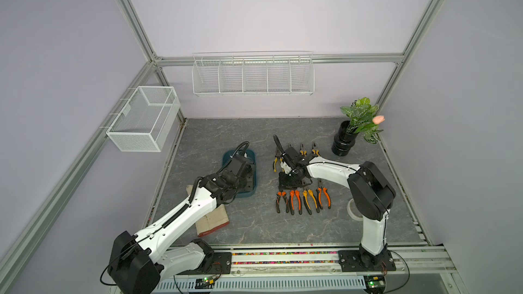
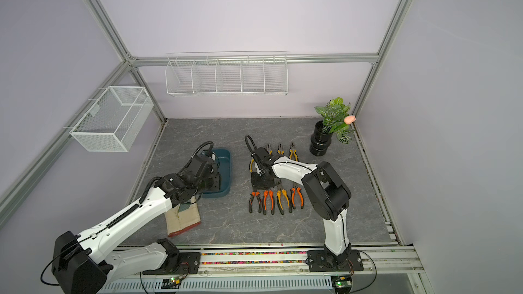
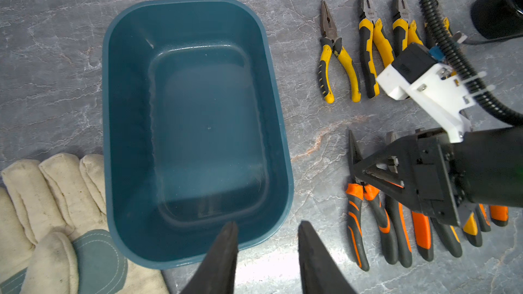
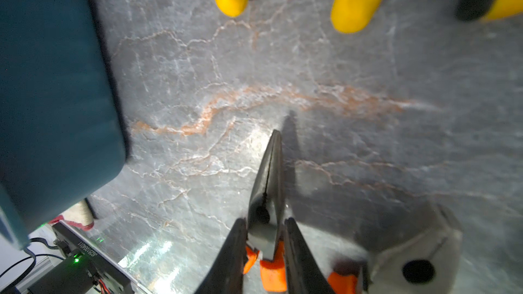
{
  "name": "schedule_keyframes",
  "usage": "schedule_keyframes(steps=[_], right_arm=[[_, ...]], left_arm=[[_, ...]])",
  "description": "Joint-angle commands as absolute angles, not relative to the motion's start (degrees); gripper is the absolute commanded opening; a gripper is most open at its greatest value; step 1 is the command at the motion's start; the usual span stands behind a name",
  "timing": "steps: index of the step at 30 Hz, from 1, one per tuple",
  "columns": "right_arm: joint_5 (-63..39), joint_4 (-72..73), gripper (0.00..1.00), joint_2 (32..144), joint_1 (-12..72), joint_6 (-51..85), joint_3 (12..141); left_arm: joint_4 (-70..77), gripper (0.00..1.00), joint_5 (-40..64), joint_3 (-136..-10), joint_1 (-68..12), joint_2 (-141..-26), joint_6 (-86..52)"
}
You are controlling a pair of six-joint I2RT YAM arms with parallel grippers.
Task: Take the pliers out of the storage box
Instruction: Place the pliers at the center of the board.
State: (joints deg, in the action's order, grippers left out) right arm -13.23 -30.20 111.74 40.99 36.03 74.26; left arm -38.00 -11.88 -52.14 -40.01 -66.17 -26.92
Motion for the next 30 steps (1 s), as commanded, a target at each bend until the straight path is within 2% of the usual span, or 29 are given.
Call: schedule_keyframes(steps=[1,5,10,17,19,21,22,23,24,25,30], right_arm=[[-13.06,-31.31,0.29,109.43,40.85,36.84,73.30],[-13.51,-31.14,0.31,106.81,40.78,37.26,73.12],[-11.25,-33.22,0.35,95.64,40.95,35.82,74.24],[-4.62,-40.80,0.39,83.77,40.41,28.37,75.11],[-0.76,-39.67,0.45,79.80,40.34,25.66,72.08],[4.98,-39.15,0.65,74.25,39.88,24.02,68.38],[7.97,-39.11,0.68,71.40,39.76,23.25,66.83],[11.69,-39.26,0.78,67.97,39.53,22.66,65.06],[14.83,-39.23,0.93,64.68,39.25,21.86,63.24],[16.96,-39.37,0.89,61.85,38.70,21.06,61.93],[29.48,-42.41,0.89,52.53,34.80,18.11,57.06]], left_arm=[[-37.62,0.39,-11.38,-51.14,-39.73,-65.58,-27.42],[-37.72,0.39,-11.88,-51.08,-39.73,-65.65,-27.44],[-40.03,0.40,-16.18,-51.57,-39.46,-68.28,-30.20],[-40.53,0.45,-11.99,-51.96,-36.44,-72.90,-31.66],[-39.58,0.51,-10.88,-51.33,-36.30,-73.05,-32.10],[-37.49,0.64,-11.77,-49.39,-36.32,-71.16,-33.21],[-36.75,0.98,-12.77,-48.47,-36.26,-69.81,-33.94],[-36.06,1.00,-13.92,-47.33,-36.01,-67.45,-34.56],[-35.24,1.00,-14.43,-46.22,-35.43,-65.41,-34.86],[-34.73,1.00,-14.58,-45.57,-34.74,-63.81,-35.12],[-35.06,1.00,-19.00,-45.41,-32.07,-55.10,-35.23]])
